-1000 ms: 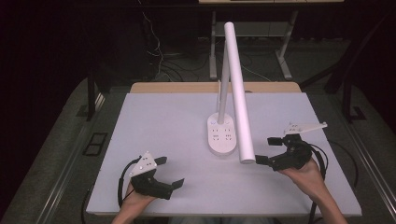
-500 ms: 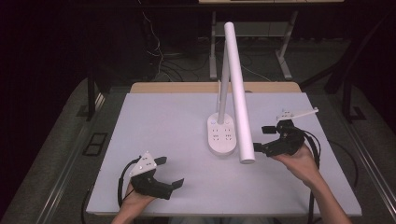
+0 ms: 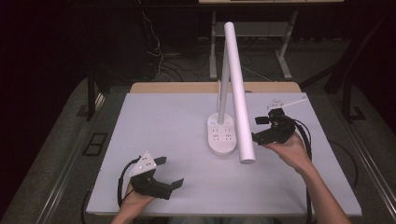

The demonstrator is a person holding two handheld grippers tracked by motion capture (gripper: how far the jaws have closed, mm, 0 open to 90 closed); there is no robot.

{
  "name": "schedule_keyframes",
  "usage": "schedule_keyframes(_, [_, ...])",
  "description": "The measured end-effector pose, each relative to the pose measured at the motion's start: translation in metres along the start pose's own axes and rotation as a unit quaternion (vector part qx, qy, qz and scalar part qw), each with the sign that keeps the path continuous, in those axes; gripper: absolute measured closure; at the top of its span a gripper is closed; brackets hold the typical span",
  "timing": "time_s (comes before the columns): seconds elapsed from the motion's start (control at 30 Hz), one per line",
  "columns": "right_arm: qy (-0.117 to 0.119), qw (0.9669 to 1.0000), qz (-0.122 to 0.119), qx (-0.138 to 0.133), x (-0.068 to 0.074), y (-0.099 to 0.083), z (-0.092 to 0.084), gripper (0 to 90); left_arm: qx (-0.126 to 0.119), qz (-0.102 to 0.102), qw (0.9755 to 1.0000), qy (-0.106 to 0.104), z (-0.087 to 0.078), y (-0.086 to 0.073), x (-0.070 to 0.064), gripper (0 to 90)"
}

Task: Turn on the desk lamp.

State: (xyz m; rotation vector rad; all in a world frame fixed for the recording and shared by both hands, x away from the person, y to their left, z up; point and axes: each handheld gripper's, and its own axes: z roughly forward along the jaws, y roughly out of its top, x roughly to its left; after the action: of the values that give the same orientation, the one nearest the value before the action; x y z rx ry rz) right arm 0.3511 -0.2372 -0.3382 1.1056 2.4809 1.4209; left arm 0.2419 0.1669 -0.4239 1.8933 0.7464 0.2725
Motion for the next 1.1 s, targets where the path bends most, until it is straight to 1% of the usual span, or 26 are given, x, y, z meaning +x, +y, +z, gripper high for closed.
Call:
schedule_keyframes(0.27, [-0.004,1.0,0.001,0.004,-0.008,0.015,0.012,0.4,0.0,0.001,1.0,0.0,0.0,0.0,0.0,0.0])
schedule_keyframes(0.5, [-0.012,0.9999,0.01,0.001,-0.017,0.025,0.021,0.3,-0.003,0.002,1.0,0.0,-0.001,0.0,0.001,0.0])
schedule_keyframes(0.6, [-0.017,0.9998,0.014,0.001,-0.024,0.029,0.029,0.3,-0.003,0.002,1.0,-0.001,-0.002,0.0,0.001,0.0])
schedule_keyframes(0.7, [-0.02,0.9996,0.02,0.001,-0.029,0.031,0.033,0.3,-0.003,0.002,1.0,-0.001,-0.002,0.0,0.001,0.0])
schedule_keyframes(0.9, [-0.027,0.9989,0.038,-0.003,-0.042,0.031,0.04,0.4,-0.003,0.003,1.0,-0.002,-0.002,0.0,0.001,0.0])
schedule_keyframes(0.93, [-0.027,0.9989,0.038,-0.003,-0.042,0.031,0.04,0.4,-0.003,0.003,1.0,-0.002,-0.002,0.0,0.001,0.0])
schedule_keyframes(1.0, [-0.031,0.9982,0.052,-0.003,-0.049,0.03,0.044,0.4,-0.003,0.002,1.0,-0.002,-0.003,0.0,0.001,0.0])
schedule_keyframes(1.1, [-0.034,0.9977,0.058,-0.003,-0.055,0.028,0.047,0.4,-0.003,0.002,1.0,-0.002,-0.003,0.0,0.001,0.0])
